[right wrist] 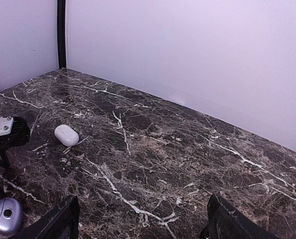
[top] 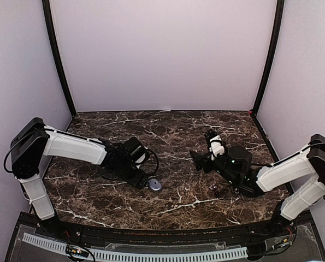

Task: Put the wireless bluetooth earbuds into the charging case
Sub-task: Adjust the charging case at the center of the board.

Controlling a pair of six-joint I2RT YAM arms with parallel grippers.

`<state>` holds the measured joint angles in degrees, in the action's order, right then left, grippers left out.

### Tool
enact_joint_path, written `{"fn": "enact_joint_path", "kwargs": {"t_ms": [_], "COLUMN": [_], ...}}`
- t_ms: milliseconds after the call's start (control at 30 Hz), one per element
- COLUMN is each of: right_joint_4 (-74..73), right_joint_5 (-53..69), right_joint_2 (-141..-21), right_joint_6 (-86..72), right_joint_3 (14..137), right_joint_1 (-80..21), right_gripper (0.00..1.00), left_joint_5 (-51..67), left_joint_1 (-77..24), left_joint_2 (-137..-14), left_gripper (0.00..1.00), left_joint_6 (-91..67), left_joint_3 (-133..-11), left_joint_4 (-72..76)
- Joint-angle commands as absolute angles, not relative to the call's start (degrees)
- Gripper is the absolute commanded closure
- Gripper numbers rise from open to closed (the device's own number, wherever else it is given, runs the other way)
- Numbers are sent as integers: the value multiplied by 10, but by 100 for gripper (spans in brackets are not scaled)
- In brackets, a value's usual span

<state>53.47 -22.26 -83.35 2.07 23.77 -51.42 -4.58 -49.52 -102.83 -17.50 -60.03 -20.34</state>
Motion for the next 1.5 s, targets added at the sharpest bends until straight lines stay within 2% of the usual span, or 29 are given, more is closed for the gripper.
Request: {"fn": "enact_joint_path", "kwargs": {"t_ms": [0, 267, 467, 767, 833, 867, 900, 1000, 1033, 1467], "right_joint_4": [546, 548, 548, 548, 547, 547, 546, 546, 547, 545], "right_joint_5": [-219, -215, -214, -214, -214, -216, -217, -218, -217, -217], "right_joint_2": [-838, -839, -840, -840, -839, -839, -838, -837, -837, -839], "right_joint_6": [26, 26, 28, 28, 29, 29, 30, 30, 30, 31], "right_joint_3": [251, 251, 251, 251, 251, 251, 250, 250, 250, 252], "right_joint_1": [-514, -515, -515, -515, -516, -516, -516, -516, -516, -516], "right_gripper": [12, 12, 12, 12, 12, 12, 12, 12, 12, 12], "left_joint_5": [-39, -29, -75, -65, -52, -49, -45, -26, -21, 41], "left_joint_1": [-513, -525, -526, -493, -493, -493, -493, -494, -494, -495], "left_joint_2": [-998, -984, -975, -992, -1004, -1013, -1022, -1048, -1055, -1105], "left_gripper": [18, 19, 19, 23, 31, 40, 50, 90, 99, 100], "left_joint_6": [-174, -185, -203, -196, -184, -180, -176, -162, -160, -144], "left_joint_3": [-586, -571, -573, -645, -667, -678, -689, -717, -724, -732], "left_joint_4": [-247, -267, -266, -219, -211, -210, -210, -216, -218, -211]}}
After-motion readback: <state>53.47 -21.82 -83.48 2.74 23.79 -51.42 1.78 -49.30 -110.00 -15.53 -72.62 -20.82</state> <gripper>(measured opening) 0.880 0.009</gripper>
